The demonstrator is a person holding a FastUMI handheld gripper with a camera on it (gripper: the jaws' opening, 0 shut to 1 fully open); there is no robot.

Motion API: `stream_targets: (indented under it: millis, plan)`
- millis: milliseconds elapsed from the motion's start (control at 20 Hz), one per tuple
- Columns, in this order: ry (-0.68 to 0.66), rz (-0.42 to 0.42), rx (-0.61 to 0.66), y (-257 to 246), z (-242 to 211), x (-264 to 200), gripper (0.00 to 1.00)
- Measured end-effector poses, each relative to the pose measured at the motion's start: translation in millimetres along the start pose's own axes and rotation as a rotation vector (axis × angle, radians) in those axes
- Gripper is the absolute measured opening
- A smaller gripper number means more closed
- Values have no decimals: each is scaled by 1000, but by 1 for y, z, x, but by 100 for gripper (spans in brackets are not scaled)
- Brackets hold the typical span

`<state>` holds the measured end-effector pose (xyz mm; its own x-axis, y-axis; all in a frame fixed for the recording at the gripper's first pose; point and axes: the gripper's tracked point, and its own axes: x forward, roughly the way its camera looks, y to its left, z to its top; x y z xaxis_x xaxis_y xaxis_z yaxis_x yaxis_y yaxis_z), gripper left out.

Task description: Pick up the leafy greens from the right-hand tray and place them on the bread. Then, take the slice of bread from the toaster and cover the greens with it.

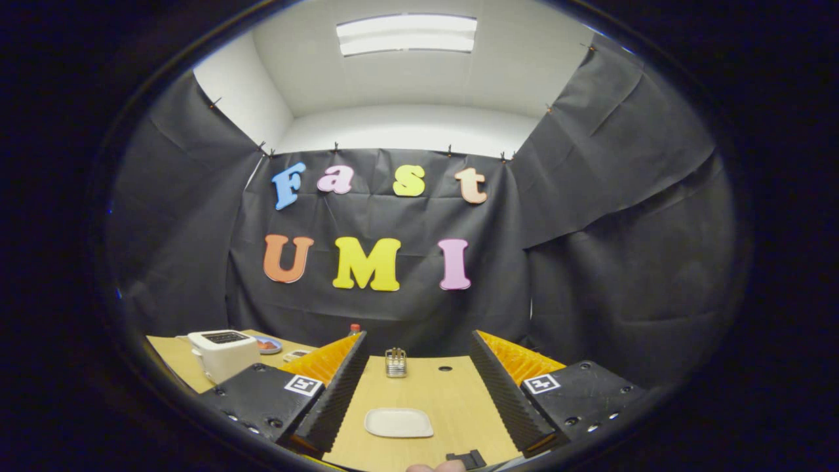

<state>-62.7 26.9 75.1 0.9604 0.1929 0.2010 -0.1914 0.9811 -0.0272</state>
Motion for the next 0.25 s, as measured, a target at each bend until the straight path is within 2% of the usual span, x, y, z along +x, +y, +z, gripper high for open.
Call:
stream_targets:
  millis: [250]
  plan:
    - [24, 23, 23, 7, -6, 5, 95]
